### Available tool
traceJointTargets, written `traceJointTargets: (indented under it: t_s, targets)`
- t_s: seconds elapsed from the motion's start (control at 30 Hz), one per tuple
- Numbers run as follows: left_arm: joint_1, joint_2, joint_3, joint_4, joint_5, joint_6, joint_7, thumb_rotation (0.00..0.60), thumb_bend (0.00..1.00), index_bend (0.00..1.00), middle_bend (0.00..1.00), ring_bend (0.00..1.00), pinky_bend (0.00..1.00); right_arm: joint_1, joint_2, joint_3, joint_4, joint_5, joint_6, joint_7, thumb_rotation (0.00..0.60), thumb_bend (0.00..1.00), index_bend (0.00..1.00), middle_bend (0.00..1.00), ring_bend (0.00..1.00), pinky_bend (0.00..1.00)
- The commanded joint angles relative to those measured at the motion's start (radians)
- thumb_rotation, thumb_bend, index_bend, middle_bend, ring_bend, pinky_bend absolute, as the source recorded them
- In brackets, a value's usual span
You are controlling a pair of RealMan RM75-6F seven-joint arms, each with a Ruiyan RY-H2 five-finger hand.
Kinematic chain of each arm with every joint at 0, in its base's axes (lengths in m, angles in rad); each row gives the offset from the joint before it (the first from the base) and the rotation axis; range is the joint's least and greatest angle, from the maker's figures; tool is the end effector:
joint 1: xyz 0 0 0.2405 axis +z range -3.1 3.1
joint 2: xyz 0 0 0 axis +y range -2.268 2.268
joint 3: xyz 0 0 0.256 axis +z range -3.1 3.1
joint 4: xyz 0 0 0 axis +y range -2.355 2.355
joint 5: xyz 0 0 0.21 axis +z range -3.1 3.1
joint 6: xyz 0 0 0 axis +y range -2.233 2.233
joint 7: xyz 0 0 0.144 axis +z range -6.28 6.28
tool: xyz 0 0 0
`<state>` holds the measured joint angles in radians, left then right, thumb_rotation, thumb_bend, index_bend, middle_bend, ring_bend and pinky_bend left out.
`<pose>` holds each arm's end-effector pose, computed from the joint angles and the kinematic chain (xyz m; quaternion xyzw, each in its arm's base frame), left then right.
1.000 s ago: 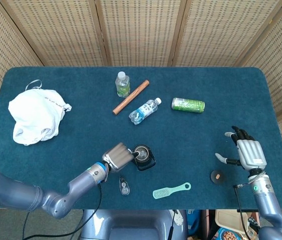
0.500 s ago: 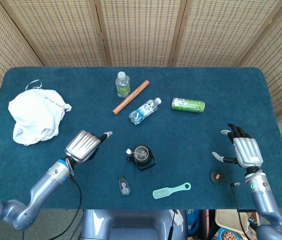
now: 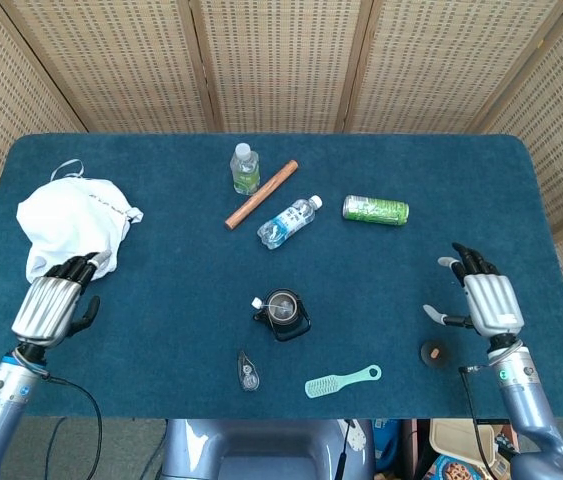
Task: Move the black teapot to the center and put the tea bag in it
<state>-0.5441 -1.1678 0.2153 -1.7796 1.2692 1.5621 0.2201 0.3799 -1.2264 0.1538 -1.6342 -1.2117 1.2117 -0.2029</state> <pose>-0.2348 0.2452 0.1194 -0.6723 -0.3416 -0.3862 0.5312 -0.2649 -0.2835 0.1108 0.6261 -0.4073 0.3635 0.5567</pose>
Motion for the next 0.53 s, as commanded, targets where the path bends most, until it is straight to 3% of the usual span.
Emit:
traceJointTargets:
  t_s: [0.03, 0.27, 0.53]
  targets:
    - [0.070, -0.003, -0.001, 0.039, 0.042, 0.055, -0.043, 0.600, 0.52, 0.08, 0.07, 0.08, 0.16, -0.009, -0.011, 0.001, 0.006, -0.024, 0.026, 0.016, 0.378, 0.37, 0.25, 0.12, 0.11, 0.26]
    - [0.190, -0.013, -0.011, 0.088, 0.106, 0.137, -0.086, 0.600, 0.52, 0.08, 0.05, 0.06, 0.12, -0.032, -0.034, -0.003, 0.013, -0.075, 0.092, 0.027, 0.457, 0.37, 0.25, 0.12, 0.10, 0.25]
    - [0.284, -0.028, -0.038, 0.137, 0.132, 0.157, -0.112, 0.600, 0.52, 0.08, 0.05, 0.06, 0.09, -0.065, -0.047, -0.009, 0.002, -0.101, 0.154, 0.011, 0.450, 0.37, 0.25, 0.12, 0.09, 0.24]
